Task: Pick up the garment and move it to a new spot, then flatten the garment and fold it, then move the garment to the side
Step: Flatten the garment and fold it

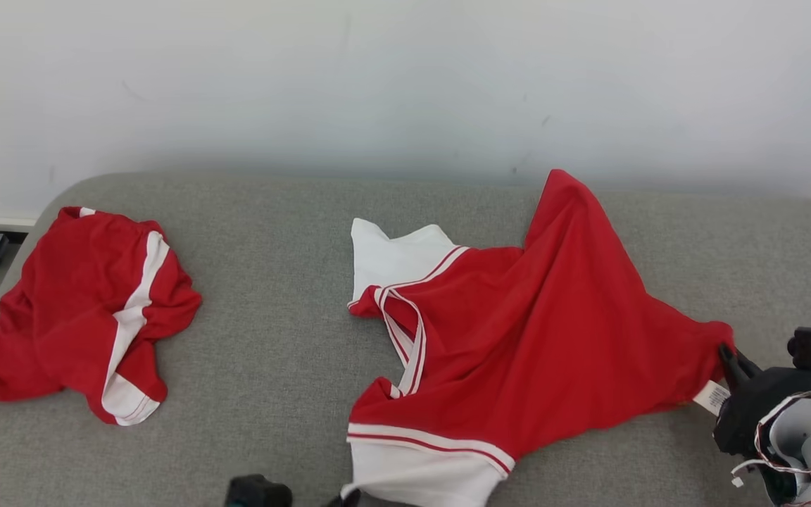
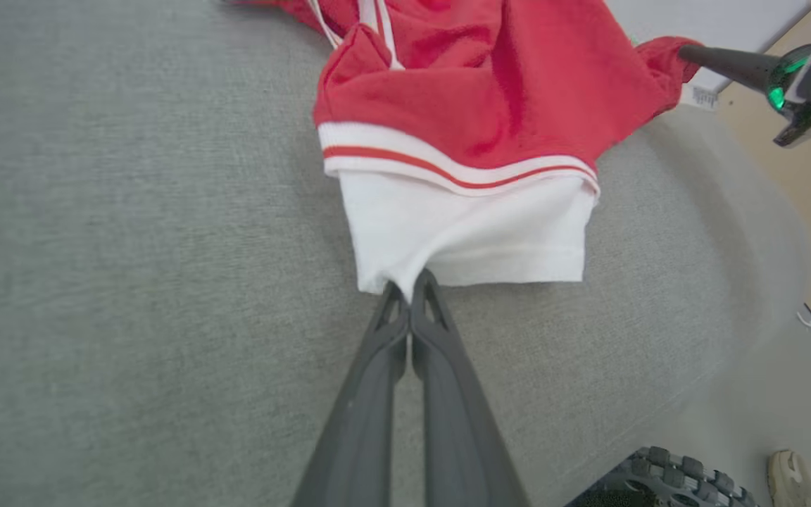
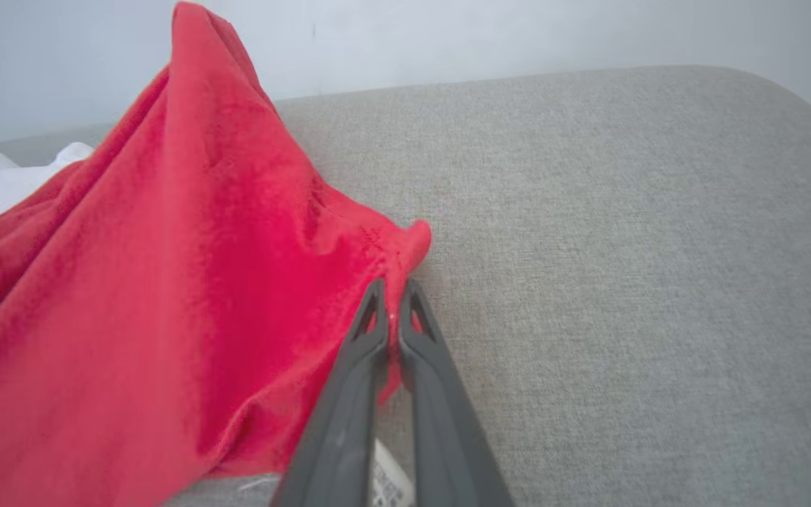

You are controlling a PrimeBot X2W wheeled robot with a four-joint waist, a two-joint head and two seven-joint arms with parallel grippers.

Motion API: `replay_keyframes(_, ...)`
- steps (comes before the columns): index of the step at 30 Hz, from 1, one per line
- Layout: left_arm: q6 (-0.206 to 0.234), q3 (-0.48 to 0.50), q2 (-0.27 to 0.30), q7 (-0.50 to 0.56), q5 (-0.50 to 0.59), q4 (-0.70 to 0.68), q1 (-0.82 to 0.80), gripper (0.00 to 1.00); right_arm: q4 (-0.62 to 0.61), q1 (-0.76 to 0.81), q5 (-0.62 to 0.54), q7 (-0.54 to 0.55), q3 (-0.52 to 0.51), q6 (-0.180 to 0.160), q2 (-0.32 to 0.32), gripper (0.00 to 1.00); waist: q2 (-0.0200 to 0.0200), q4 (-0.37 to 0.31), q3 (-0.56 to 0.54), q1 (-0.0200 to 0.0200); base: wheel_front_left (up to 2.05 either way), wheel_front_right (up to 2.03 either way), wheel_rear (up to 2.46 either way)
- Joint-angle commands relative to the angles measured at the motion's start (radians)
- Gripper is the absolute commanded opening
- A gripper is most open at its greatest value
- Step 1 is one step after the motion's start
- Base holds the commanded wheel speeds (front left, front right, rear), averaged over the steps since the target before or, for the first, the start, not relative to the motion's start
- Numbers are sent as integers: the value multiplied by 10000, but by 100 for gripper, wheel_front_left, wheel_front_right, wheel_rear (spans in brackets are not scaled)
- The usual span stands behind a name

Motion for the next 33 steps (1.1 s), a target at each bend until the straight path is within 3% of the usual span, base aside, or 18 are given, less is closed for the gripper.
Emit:
replay_keyframes(1, 107, 167, 252, 1, 1, -378, 42, 0, -396, 168, 392, 94, 144, -11, -215, 0, 0, 16, -149, 0, 0, 0, 0)
replay_keyframes(13, -91, 1328, 1305, -9, -343, -2272, -1384, 0, -3407, 83, 2276, 1414, 1177, -11, -804, 0, 0, -349, -256, 0, 0, 0, 0)
replay_keyframes(16, -184, 1672, 1724, 172, -190, -2344, -2175, 0, -3790, -260, 2372, 1671, 1365, -11, -891, 0, 0, -504, -81, 0, 0, 0, 0)
replay_keyframes(19, -356, 2020, 1723, 299, -752, -2004, -2951, 0, -3925, -695, 2419, 1854, 1490, -11, -1022, 0, 0, -558, 155, 0, 0, 0, 0)
replay_keyframes(26, -636, 2544, 1817, 867, -2333, -372, -5593, 0, -3466, -2818, 2887, 2443, 1899, -11, -617, 0, 0, -1007, 1247, 0, 0, 0, 0)
replay_keyframes(28, -664, 2508, 1841, 1167, -2927, 252, -7132, 0, -2819, -4332, 3093, 2533, 1832, -11, -352, 0, 0, -1179, 2008, 0, 0, 0, 0)
replay_keyframes(33, -647, 2023, 1960, 1536, -3194, 1405, -9917, 0, -1319, -6916, 3186, 2375, 1485, -11, -13, 0, 0, -1347, 3370, 0, 0, 0, 0)
